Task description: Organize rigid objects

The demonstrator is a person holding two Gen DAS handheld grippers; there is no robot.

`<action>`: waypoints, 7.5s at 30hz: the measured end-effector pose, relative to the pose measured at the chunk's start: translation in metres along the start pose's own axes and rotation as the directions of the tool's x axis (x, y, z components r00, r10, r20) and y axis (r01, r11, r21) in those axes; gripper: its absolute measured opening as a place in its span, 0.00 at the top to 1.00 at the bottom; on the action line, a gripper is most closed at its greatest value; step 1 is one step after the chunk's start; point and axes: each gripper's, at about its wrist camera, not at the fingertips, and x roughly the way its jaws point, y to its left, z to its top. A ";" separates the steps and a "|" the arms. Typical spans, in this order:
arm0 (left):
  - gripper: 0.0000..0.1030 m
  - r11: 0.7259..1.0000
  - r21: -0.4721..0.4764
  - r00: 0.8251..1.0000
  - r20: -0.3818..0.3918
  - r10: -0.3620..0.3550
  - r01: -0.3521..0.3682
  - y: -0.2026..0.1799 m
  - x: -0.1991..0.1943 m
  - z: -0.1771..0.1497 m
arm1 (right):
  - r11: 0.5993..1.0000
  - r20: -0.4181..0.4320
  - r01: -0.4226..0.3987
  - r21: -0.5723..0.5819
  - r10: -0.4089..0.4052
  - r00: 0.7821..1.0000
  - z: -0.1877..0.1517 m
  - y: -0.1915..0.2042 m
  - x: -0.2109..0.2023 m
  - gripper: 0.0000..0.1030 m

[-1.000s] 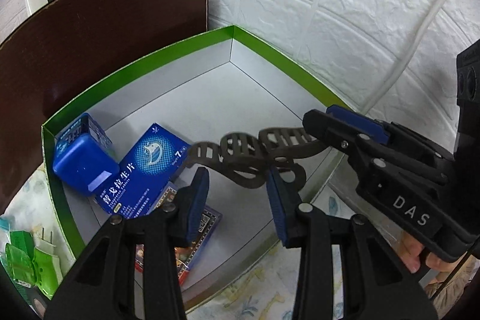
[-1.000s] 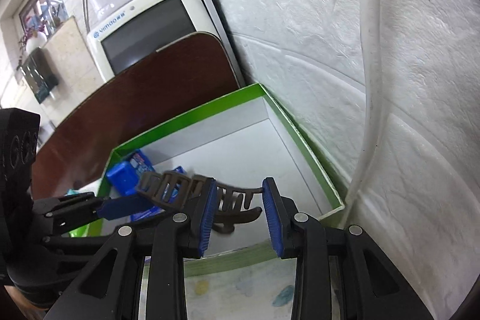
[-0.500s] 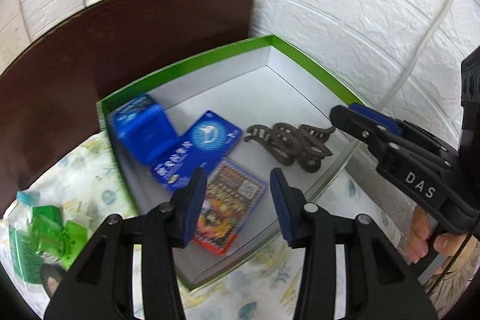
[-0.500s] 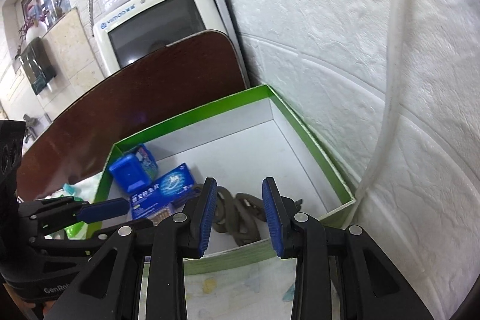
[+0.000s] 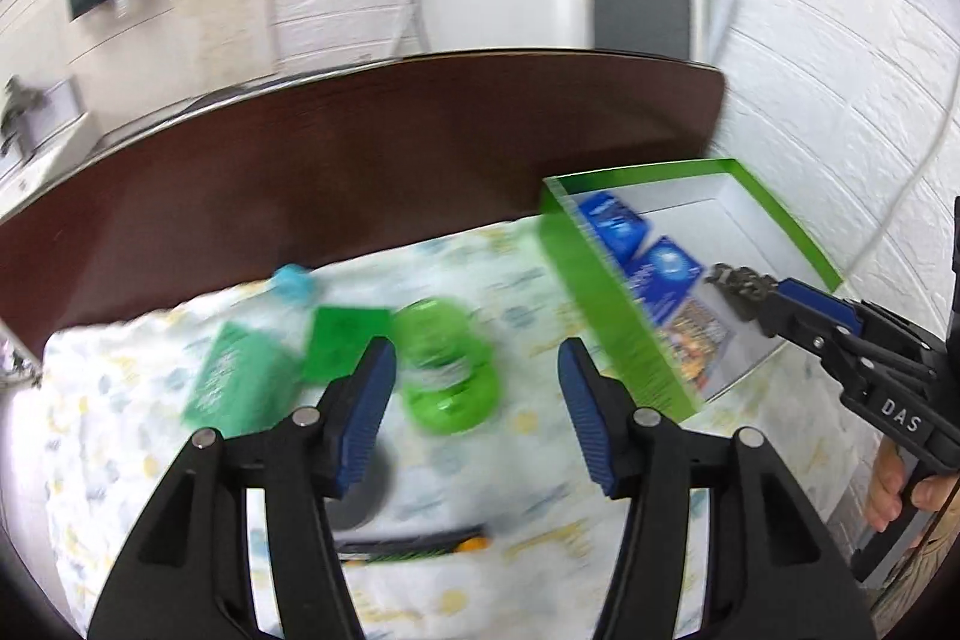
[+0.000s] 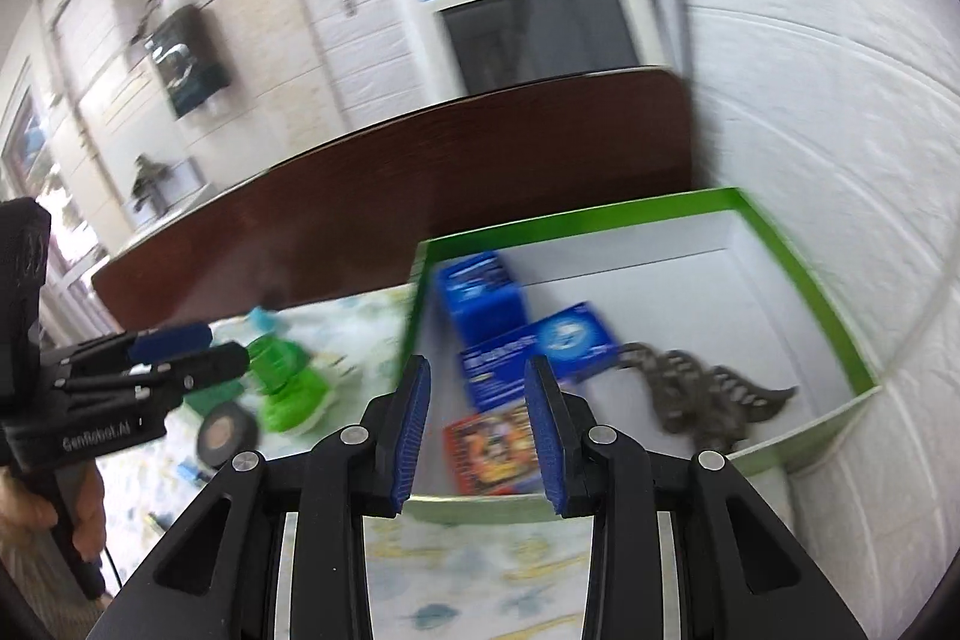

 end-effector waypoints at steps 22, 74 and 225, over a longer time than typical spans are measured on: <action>0.49 0.911 -0.408 0.947 -0.310 -0.081 -0.056 0.095 -0.026 -0.168 | 0.821 -0.378 -0.273 -0.501 0.076 0.923 -0.078 0.182 0.107 0.58; 0.86 0.998 -0.021 0.988 -0.147 0.054 -0.058 -0.032 -0.021 -0.048 | 0.953 -0.182 -0.171 -0.248 0.128 0.975 -0.042 0.094 -0.016 0.84; 0.77 0.988 0.078 0.974 -0.195 -0.114 0.132 -0.151 0.075 0.034 | 0.917 -0.130 -0.068 0.392 0.128 0.983 -0.003 -0.084 0.025 0.82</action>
